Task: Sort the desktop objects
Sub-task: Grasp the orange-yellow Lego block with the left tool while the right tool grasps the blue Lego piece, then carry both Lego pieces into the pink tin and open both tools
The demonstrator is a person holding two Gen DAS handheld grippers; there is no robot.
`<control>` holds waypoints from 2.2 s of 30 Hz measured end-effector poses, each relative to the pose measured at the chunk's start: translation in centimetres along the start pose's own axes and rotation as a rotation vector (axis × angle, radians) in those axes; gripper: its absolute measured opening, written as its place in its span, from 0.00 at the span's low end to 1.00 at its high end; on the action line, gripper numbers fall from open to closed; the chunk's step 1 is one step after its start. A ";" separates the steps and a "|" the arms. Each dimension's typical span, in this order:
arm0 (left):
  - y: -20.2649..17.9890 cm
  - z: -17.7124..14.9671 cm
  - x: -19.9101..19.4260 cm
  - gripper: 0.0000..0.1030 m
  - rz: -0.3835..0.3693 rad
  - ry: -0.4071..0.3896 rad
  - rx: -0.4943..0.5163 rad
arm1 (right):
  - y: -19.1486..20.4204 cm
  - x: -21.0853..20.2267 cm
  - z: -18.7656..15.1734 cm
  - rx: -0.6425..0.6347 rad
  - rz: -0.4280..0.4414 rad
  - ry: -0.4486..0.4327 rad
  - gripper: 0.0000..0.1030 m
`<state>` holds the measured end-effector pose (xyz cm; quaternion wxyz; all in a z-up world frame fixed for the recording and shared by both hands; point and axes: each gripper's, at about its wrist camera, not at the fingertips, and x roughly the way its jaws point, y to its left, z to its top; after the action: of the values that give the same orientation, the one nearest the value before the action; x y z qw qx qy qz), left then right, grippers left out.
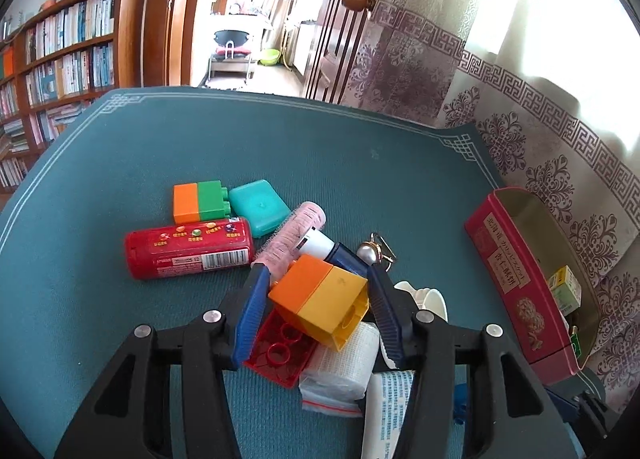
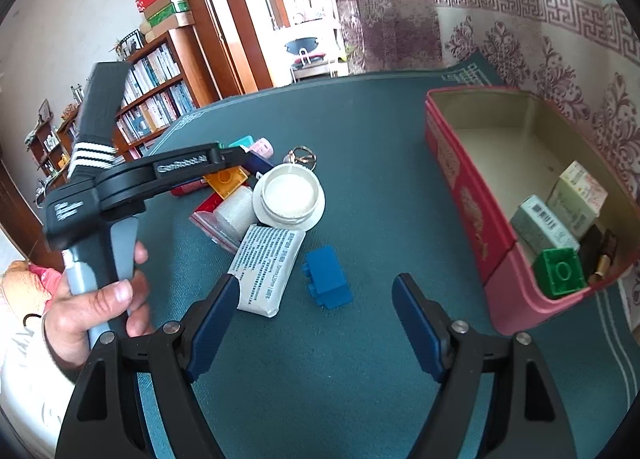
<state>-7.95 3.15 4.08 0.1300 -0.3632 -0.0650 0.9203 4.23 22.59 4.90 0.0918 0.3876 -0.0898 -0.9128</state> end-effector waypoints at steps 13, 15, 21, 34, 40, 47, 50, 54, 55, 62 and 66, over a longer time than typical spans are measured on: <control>0.4 -0.2 -3.7 0.52 -0.021 -0.120 -0.005 | -0.4 2.3 1.0 0.004 -0.091 0.070 0.63; 0.5 -0.2 -3.7 0.52 -0.029 -0.114 -0.011 | -0.6 3.0 1.3 0.004 -0.081 0.098 0.55; 0.6 -0.4 -3.9 0.52 -0.044 -0.110 -0.018 | -0.7 5.0 1.3 0.000 -0.053 0.172 0.41; -0.2 -0.7 -4.0 0.52 -0.053 -0.108 -0.001 | -0.5 1.2 1.3 -0.016 -0.044 0.063 0.27; -0.9 -1.0 -4.1 0.52 -0.048 -0.104 0.010 | -1.5 -1.2 2.1 0.005 -0.075 -0.015 0.27; -2.4 -1.5 -4.5 0.52 -0.051 -0.092 0.039 | -5.0 -4.1 2.2 0.082 -0.124 -0.078 0.27; -3.2 -1.7 -4.8 0.52 -0.057 -0.093 0.056 | -6.6 -5.1 2.2 0.115 -0.151 -0.105 0.27; -4.7 -1.8 -5.0 0.52 -0.073 -0.085 0.079 | -8.9 -6.3 2.2 0.162 -0.218 -0.146 0.26; -5.1 -1.9 -5.0 0.52 -0.077 -0.083 0.085 | -9.4 -6.5 2.3 0.168 -0.227 -0.152 0.26; -8.3 -2.5 -5.0 0.52 -0.110 -0.066 0.142 | -14.1 -6.9 2.8 0.182 -0.345 -0.169 0.26; -9.9 -2.6 -5.2 0.52 -0.114 -0.065 0.174 | -16.2 -7.2 2.5 0.238 -0.327 -0.164 0.26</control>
<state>-0.63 11.19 7.64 0.2111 -0.3163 -0.0095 0.9248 5.80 40.23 7.78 -0.1116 0.3297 -0.1398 -0.9270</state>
